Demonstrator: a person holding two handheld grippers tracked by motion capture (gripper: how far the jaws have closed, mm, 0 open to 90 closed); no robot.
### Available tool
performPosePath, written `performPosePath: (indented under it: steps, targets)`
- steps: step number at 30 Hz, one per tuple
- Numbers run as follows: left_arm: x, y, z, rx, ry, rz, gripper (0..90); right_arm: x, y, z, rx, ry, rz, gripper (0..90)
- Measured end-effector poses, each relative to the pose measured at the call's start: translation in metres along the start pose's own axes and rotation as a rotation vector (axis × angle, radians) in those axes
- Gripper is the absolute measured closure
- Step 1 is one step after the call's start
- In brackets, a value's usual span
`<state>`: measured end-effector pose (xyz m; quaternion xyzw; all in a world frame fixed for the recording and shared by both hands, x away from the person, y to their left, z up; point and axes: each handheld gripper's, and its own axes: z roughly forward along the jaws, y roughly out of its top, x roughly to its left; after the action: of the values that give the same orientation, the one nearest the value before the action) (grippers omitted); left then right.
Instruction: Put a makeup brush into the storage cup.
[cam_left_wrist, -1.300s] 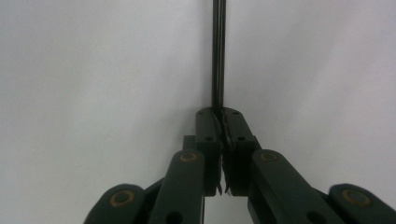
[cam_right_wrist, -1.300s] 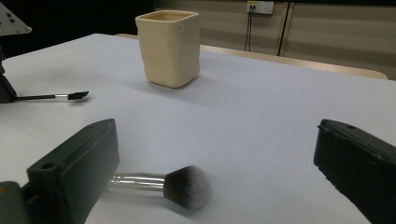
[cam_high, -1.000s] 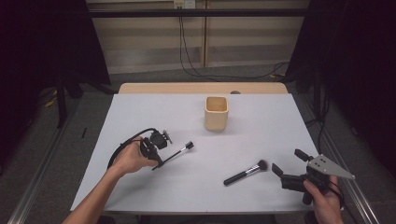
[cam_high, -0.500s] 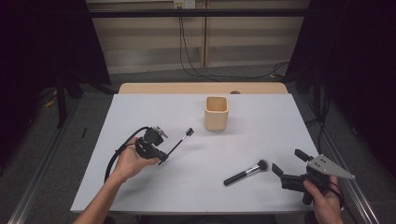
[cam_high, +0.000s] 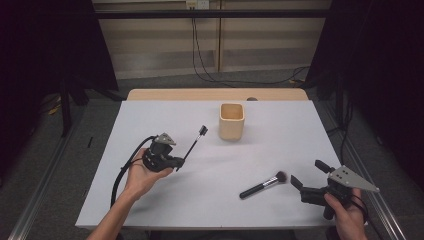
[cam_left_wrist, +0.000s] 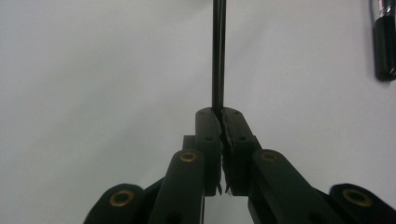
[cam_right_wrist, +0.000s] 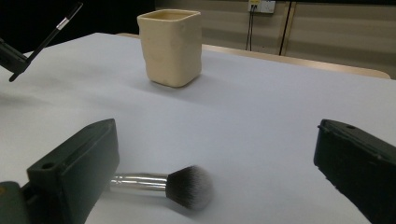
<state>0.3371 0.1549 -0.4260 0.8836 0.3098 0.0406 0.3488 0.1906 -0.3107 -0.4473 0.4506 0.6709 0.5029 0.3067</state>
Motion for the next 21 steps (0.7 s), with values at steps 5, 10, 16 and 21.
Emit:
performPosePath:
  steps: [5,10,16,21]
  targets:
    - [0.001,-0.005,-0.001,-0.074,-0.007,-0.003,86.4,0.001,0.0,0.0,-0.003,0.001,0.008,0.0]
    - [-0.001,-0.007,-0.007,-0.161,-0.018,0.003,86.3,0.002,0.0,-0.001,-0.005,0.01,0.014,0.0]
    - [-0.006,-0.008,-0.015,-0.251,-0.034,0.009,86.4,0.004,0.001,0.002,-0.002,0.039,0.015,0.0]
    - [-0.008,-0.01,-0.014,-0.322,-0.059,0.007,86.3,0.009,0.003,0.007,0.002,0.065,0.014,0.0]
